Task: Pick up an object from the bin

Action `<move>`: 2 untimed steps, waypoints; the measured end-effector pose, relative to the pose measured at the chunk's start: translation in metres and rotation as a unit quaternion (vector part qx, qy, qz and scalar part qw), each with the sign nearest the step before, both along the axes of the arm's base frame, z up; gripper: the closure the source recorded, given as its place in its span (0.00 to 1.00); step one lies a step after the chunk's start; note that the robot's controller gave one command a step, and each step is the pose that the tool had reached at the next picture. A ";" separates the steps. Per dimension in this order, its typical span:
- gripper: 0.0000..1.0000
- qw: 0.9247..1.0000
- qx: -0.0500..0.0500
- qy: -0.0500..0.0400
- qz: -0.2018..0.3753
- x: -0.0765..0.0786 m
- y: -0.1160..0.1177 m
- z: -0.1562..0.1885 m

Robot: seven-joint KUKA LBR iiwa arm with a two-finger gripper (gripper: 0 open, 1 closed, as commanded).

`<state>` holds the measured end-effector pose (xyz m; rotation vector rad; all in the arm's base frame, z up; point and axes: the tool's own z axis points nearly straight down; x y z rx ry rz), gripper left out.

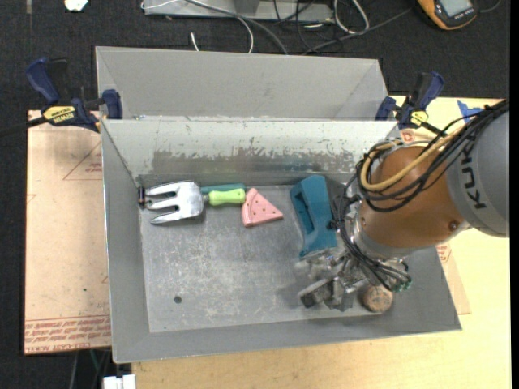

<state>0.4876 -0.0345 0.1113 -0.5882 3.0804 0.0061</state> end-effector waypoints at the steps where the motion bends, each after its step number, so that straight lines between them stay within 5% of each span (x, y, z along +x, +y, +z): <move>1: 1.00 0.987 0.000 -0.001 0.158 0.011 -0.008 0.056; 2: 1.00 0.974 0.001 -0.001 0.225 0.008 0.000 0.123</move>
Offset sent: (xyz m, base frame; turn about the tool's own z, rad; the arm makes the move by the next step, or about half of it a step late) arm 0.0020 0.0136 0.2025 -0.1392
